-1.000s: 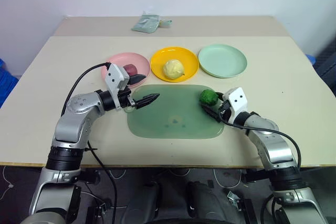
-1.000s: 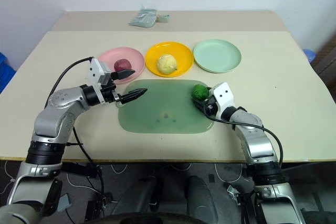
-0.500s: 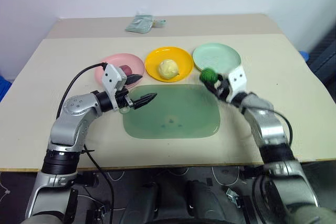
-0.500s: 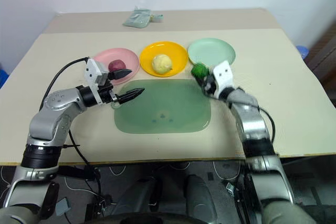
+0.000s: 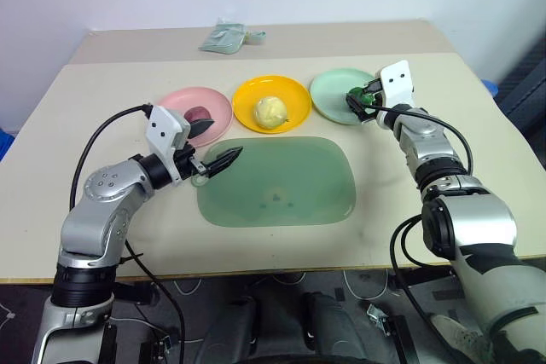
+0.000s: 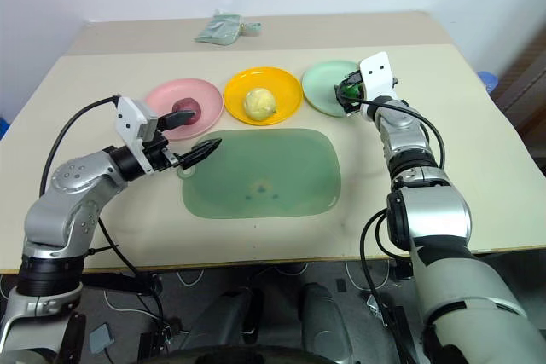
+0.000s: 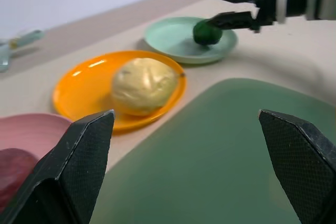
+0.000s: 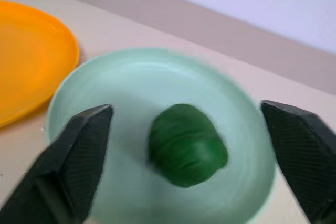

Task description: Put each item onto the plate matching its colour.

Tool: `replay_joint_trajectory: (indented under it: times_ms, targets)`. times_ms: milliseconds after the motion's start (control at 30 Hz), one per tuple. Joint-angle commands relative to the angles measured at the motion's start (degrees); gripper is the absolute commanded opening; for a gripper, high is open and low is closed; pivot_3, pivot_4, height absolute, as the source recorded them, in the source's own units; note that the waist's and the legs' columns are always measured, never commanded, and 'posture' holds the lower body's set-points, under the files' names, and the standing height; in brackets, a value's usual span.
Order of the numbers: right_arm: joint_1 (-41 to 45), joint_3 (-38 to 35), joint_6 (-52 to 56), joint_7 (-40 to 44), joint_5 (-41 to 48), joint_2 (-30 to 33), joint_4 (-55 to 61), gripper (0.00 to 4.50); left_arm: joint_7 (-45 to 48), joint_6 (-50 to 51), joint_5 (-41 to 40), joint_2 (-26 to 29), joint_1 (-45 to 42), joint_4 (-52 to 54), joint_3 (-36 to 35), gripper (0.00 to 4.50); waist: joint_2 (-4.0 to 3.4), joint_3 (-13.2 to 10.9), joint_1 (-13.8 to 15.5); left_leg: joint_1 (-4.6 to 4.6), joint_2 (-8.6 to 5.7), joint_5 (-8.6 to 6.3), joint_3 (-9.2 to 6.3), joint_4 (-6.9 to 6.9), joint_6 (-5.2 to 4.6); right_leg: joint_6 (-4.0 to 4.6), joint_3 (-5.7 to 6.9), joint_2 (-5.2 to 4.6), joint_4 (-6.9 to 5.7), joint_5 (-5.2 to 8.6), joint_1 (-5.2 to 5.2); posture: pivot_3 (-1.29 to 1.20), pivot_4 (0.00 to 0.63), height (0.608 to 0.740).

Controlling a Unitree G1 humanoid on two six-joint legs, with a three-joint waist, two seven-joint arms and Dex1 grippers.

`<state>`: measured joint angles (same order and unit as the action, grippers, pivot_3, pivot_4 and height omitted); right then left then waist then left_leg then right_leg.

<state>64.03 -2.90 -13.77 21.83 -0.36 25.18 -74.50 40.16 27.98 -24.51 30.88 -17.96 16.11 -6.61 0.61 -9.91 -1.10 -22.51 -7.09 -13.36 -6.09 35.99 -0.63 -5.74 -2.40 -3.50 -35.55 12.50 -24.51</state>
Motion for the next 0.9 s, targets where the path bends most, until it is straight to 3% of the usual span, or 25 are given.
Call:
replay_joint_trajectory:
  times_ms: [33, 133, 267, 367, 533, 700, 900]
  targets:
    - [0.96, -2.92, -3.89, 5.02, 2.30, 1.86, 2.87, 4.44, -1.74, -8.70, 2.24, -1.68, 0.86, 2.01, -1.63, 4.50, -0.01, 0.00, 0.03, 0.00, 0.00, 0.00, 0.00, 0.01, 0.00, 0.00, 0.00, 0.00, 0.01, 0.00, 0.00, 0.00, 0.150, 0.740]
    - [-2.49, -4.57, -5.24, 11.77, 5.03, 3.08, 8.69, 4.44, 0.23, -9.83, 0.84, -2.12, 1.45, 0.65, -0.89, 4.50, -0.01, 0.00, 0.17, -0.01, -0.01, -0.01, 0.00, 0.01, -0.01, -0.01, 0.01, 0.00, 0.03, 0.00, 0.02, 0.00, 0.150, 0.740]
    - [-18.04, -6.19, 4.58, 18.83, 12.40, 5.06, 38.72, 4.44, 0.40, -8.43, 0.90, -2.01, 1.87, -2.96, -0.37, 4.50, -0.02, 0.00, 0.64, 0.00, 0.00, -0.13, -0.05, 0.04, -0.22, -0.01, 0.04, -0.01, 0.05, 0.00, 0.06, 0.00, 0.150, 0.740]
    - [-31.36, -7.85, 16.65, 16.58, 16.95, 6.42, 62.27, 4.44, -4.65, -2.70, 7.59, 0.51, 0.83, -5.30, 2.76, 4.50, -0.04, 0.00, 0.53, -0.03, -0.01, -0.25, -0.08, 0.09, -0.41, -0.01, 0.03, -0.01, -0.04, 0.00, 0.02, 0.00, 0.150, 0.740]
    - [-51.95, -13.59, 31.93, 9.91, 23.28, 6.58, 90.51, 4.44, -3.35, -1.79, 7.11, 0.89, 1.02, -6.15, 3.66, 4.50, -0.07, 0.02, 0.60, -0.01, -0.01, -0.25, -0.05, 0.12, -0.39, 0.01, -0.03, -0.01, -0.23, 0.03, -0.05, 0.00, 0.150, 0.740]
    - [-65.32, -17.58, 39.00, 10.02, 28.75, 7.51, 104.48, 4.44, 0.12, -2.80, 4.89, 0.89, 1.78, -5.86, 3.12, 4.50, -0.07, 0.02, 0.70, 0.00, -0.01, -0.26, -0.03, 0.15, -0.38, 0.00, -0.04, -0.04, -0.21, 0.03, -0.01, 0.00, 0.150, 0.740]
    - [-76.87, -21.69, 40.95, 12.58, 31.51, 9.38, 112.38, 4.44, 1.56, -2.36, 3.12, 0.92, 3.46, -3.62, 2.35, 4.50, -0.06, 0.02, 1.05, 0.01, 0.01, -0.26, -0.03, 0.13, -0.39, 0.00, -0.02, -0.04, -0.12, 0.04, 0.04, 0.00, 0.150, 0.740]
